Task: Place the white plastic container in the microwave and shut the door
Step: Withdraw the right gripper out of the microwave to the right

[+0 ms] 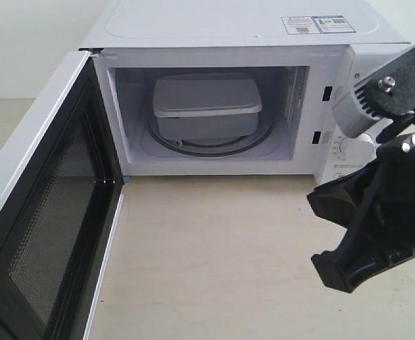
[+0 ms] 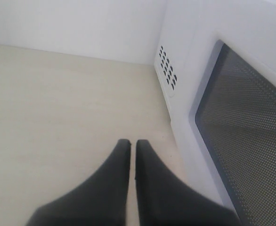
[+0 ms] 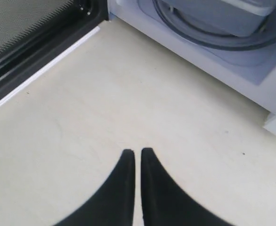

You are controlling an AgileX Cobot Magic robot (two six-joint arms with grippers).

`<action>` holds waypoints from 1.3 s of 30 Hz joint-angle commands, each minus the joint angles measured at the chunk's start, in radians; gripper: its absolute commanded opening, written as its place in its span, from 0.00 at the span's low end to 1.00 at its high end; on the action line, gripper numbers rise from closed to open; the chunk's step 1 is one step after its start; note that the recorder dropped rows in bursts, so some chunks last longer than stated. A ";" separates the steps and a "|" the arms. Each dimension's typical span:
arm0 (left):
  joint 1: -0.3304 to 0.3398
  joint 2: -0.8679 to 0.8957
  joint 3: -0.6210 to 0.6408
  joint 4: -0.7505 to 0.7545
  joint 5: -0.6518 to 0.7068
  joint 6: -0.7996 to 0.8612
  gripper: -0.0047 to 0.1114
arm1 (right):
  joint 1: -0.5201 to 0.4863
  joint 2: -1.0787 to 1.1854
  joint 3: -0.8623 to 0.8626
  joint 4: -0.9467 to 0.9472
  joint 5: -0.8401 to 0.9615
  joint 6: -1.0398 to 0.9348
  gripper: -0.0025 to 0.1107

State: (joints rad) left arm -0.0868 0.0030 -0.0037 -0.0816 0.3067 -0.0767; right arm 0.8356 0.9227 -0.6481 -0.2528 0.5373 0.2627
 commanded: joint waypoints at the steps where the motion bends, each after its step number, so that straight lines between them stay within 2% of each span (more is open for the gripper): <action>1: 0.002 -0.003 0.004 0.004 -0.024 -0.006 0.08 | 0.000 -0.004 -0.004 -0.048 0.068 0.007 0.02; 3: 0.002 -0.003 0.004 -0.049 -0.087 -0.082 0.08 | 0.000 -0.004 -0.004 -0.048 0.115 -0.004 0.02; 4: 0.002 -0.003 0.004 -0.085 -0.134 -0.173 0.08 | 0.000 -0.004 -0.004 -0.048 0.131 -0.004 0.02; 8: 0.002 -0.003 0.004 -0.090 -0.234 -0.380 0.08 | 0.000 -0.010 -0.004 -0.050 0.138 0.021 0.02; 11: 0.002 -0.003 -0.048 -0.090 -0.240 -0.399 0.08 | 0.000 -0.021 -0.004 -0.050 0.129 0.029 0.02; 13: 0.002 -0.003 -0.112 -0.088 -0.192 -0.399 0.08 | 0.000 -0.028 -0.004 -0.062 0.137 0.044 0.02; 15: 0.002 0.003 -0.188 -0.084 -0.127 -0.399 0.08 | 0.000 -0.033 -0.004 -0.072 0.147 0.058 0.02; 19: 0.002 0.144 -0.353 -0.034 -0.001 -0.392 0.08 | 0.000 -0.033 -0.004 -0.072 0.149 0.069 0.02; 22: 0.002 0.303 -0.526 0.022 0.181 -0.317 0.08 | 0.000 -0.033 -0.004 -0.072 0.149 0.079 0.02; 27: 0.002 0.593 -0.812 0.060 0.562 -0.189 0.08 | 0.000 -0.033 -0.004 -0.072 0.149 0.094 0.02; 28: 0.002 0.699 -0.913 0.060 0.713 -0.180 0.08 | 0.000 -0.033 -0.004 -0.072 0.145 0.094 0.02; 29: 0.002 0.746 -0.949 0.060 0.771 -0.180 0.08 | 0.000 -0.033 -0.004 -0.072 0.145 0.094 0.02; 30: 0.002 0.826 -1.022 0.055 0.914 -0.164 0.08 | 0.000 -0.033 -0.004 -0.072 0.145 0.094 0.02; 33: 0.002 0.906 -1.050 0.003 0.914 -0.091 0.08 | 0.000 -0.033 -0.004 -0.072 0.142 0.098 0.02; 34: 0.002 0.930 -1.026 -0.133 0.914 -0.006 0.08 | 0.000 -0.033 -0.004 -0.074 0.138 0.102 0.02; 35: 0.002 0.943 -1.017 -0.205 0.914 0.063 0.08 | 0.000 -0.033 -0.004 -0.074 0.133 0.102 0.02; 36: 0.002 0.972 -0.992 -0.335 0.914 0.208 0.08 | 0.000 -0.033 -0.004 -0.089 0.116 0.111 0.02; 37: 0.002 0.994 -0.974 -0.395 0.914 0.260 0.08 | 0.000 -0.033 -0.004 -0.106 0.103 0.143 0.02; 39: 0.002 1.025 -0.952 -0.422 0.914 0.283 0.08 | 0.000 -0.033 -0.004 -0.135 0.072 0.191 0.02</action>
State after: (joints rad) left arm -0.0846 0.9906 -0.9845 -0.4262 1.2192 0.1233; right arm 0.8356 0.8984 -0.6481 -0.3429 0.6512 0.3989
